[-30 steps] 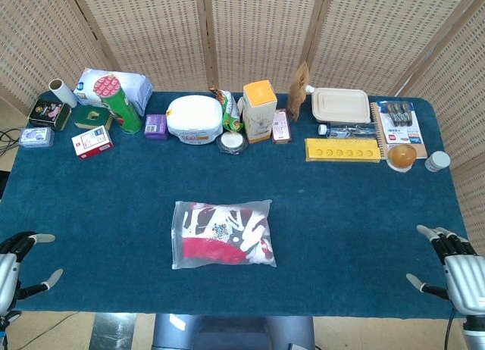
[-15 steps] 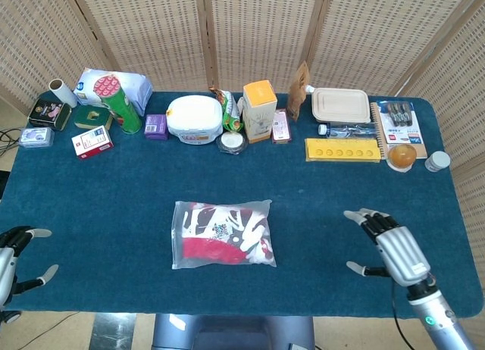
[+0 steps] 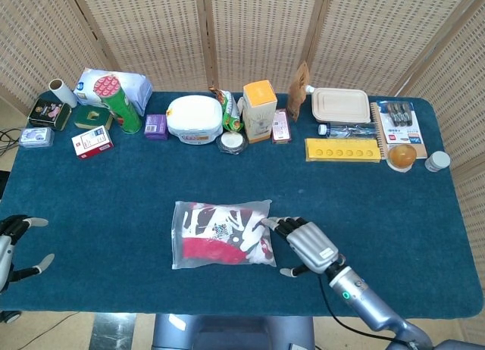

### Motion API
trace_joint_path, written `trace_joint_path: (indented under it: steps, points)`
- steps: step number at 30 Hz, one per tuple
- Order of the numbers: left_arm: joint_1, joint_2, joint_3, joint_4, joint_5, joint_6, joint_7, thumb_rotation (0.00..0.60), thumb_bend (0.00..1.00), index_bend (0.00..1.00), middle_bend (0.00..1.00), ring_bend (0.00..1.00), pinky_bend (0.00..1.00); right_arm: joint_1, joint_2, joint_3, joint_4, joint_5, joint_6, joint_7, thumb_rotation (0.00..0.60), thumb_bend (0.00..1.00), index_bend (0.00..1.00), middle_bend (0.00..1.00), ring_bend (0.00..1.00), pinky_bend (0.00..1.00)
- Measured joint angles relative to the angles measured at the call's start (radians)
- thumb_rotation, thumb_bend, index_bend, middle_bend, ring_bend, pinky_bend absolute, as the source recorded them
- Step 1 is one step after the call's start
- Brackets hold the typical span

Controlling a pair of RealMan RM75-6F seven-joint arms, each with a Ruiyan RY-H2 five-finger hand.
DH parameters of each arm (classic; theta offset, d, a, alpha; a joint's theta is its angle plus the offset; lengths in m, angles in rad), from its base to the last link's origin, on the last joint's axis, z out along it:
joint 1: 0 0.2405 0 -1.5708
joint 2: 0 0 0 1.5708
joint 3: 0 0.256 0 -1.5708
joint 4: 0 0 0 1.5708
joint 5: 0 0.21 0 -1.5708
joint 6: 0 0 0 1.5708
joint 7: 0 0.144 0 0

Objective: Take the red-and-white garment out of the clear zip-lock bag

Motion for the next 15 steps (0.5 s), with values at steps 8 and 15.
trace_joint_path:
  steps: [8,15]
  points:
    - [-0.002,0.013,-0.001,0.025,-0.006,-0.003,-0.037,0.589,0.21,0.31,0.33,0.20,0.20,0.089,-0.175,0.044,0.050,0.187,-0.039,-0.237,0.523,0.04,0.00,0.08,0.15,0.22]
    - [0.002,0.012,0.005,0.037,-0.005,0.001,-0.056,0.588,0.21,0.31,0.33,0.20,0.20,0.156,-0.270,0.064,0.113,0.306,-0.037,-0.368,0.521,0.04,0.00,0.05,0.13,0.21]
